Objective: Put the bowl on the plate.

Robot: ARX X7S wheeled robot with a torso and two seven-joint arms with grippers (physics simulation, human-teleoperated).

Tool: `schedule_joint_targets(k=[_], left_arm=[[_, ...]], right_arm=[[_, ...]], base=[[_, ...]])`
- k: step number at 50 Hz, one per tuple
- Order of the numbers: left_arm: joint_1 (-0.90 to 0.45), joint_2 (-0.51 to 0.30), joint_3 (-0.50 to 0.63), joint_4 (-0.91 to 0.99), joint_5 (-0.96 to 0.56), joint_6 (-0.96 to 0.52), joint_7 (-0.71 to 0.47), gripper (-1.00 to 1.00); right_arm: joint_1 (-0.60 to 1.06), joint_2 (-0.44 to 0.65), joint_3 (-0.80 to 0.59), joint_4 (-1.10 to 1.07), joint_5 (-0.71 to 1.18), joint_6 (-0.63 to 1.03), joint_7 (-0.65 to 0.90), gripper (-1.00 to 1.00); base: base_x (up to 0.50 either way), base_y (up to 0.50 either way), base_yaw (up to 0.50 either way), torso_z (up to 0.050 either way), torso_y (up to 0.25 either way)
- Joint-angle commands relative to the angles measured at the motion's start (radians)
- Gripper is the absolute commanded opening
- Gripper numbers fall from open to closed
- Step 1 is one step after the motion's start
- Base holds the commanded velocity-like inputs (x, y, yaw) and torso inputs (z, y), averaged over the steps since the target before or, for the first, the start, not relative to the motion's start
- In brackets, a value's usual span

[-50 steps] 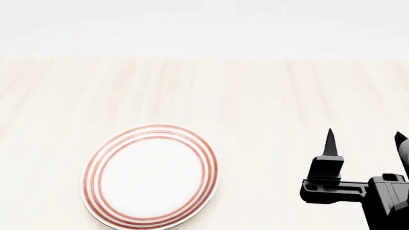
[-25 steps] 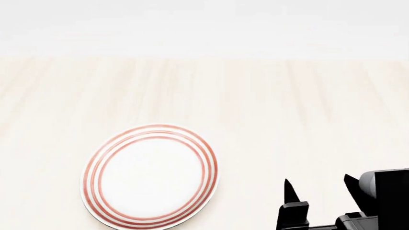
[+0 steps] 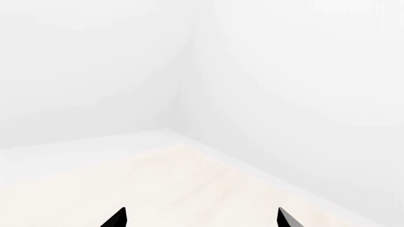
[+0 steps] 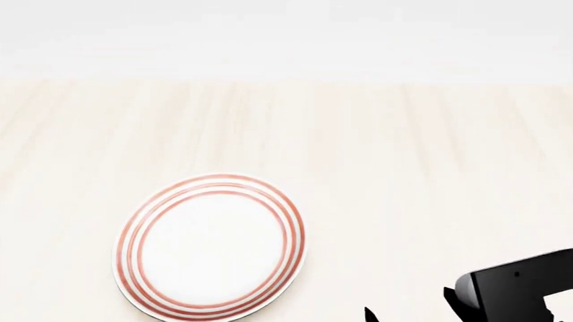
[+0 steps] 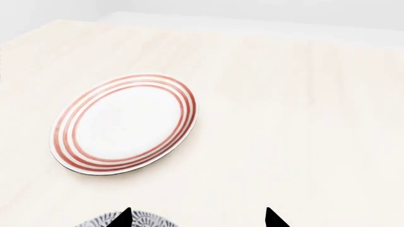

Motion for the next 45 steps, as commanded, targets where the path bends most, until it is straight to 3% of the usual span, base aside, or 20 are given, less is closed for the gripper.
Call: schedule_joint_targets(k=[1, 16, 45], left_arm=[[0.004, -0.006, -0.007, 0.012, -0.018, 0.001, -0.010, 1.00], [0.011, -0.011, -0.003, 0.018, -0.031, 0.011, -0.016, 1.00], [0.023, -0.024, 0.002, 0.030, -0.063, 0.020, -0.024, 1.00]], right_arm=[[-0.001, 0.058, -0.016, 0.021, 0.126, 0.021, 0.081, 1.00], [-0.030, 0.114, -0.086, 0.070, 0.148, -0.035, 0.090, 1.00], [-0.034, 0.179, -0.346, 0.230, -0.013, -0.187, 0.012, 1.00]], base=[[0.00, 0.00, 0.00, 0.000, 0.000], [0.00, 0.00, 0.00, 0.000, 0.000], [0.00, 0.00, 0.00, 0.000, 0.000]])
